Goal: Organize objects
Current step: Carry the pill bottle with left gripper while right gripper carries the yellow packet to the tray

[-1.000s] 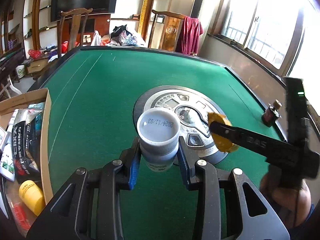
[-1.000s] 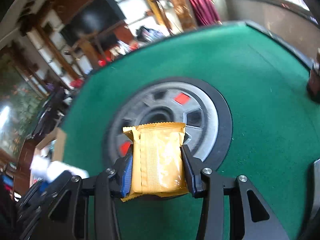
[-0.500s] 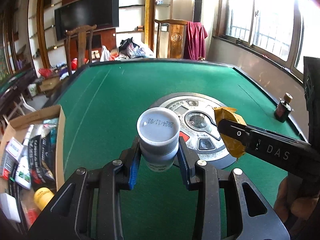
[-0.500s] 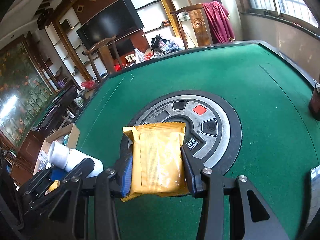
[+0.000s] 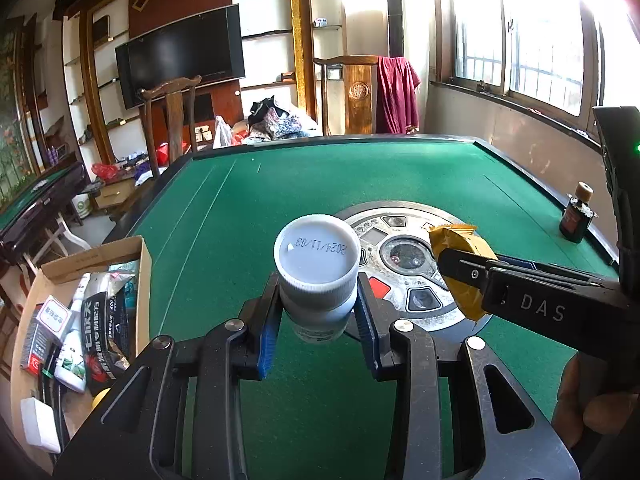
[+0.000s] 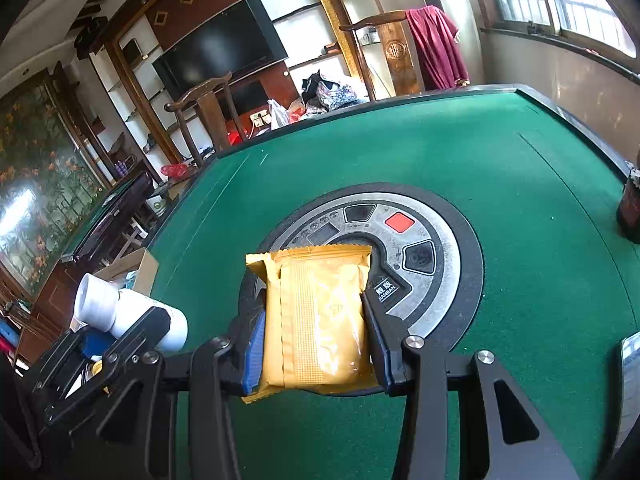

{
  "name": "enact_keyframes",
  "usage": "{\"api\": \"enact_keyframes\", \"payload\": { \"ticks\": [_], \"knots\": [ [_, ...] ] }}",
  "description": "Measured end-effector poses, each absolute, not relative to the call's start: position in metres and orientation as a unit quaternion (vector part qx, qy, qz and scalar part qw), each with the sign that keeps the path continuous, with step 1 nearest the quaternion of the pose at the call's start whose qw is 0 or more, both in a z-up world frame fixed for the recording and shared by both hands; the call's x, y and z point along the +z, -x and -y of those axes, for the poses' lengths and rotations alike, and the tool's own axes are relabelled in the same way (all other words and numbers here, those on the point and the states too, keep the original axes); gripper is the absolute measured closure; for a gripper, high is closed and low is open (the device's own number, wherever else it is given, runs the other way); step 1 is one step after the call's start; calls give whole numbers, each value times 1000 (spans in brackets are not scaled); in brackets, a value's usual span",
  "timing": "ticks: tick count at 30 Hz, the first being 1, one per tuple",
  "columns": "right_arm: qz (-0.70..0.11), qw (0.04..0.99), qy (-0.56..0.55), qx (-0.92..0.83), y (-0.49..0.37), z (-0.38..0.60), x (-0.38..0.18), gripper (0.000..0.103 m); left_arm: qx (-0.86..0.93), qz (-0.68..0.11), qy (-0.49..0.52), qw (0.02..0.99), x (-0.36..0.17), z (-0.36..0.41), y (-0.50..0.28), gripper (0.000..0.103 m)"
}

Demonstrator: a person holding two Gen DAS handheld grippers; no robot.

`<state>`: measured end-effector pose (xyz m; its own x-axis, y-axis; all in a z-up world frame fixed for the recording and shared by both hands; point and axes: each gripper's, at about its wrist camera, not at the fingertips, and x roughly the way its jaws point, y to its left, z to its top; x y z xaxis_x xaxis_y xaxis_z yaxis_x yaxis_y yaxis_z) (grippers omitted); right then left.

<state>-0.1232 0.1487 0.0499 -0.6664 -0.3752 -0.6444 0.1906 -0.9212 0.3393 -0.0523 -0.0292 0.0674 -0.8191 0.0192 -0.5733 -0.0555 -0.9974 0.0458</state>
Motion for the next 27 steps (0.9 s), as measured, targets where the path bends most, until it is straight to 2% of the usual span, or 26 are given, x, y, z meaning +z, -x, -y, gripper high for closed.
{"api": "enact_keyframes", "payload": {
  "ticks": [13,27],
  "knots": [
    [121,158,-373,-906,119,-145,52,59,957,-35,288,10,70,22,50,69],
    [113,172,-356,-912,110,-138,61,59,962,4,273,-18,80,46,9,69]
  ]
}}
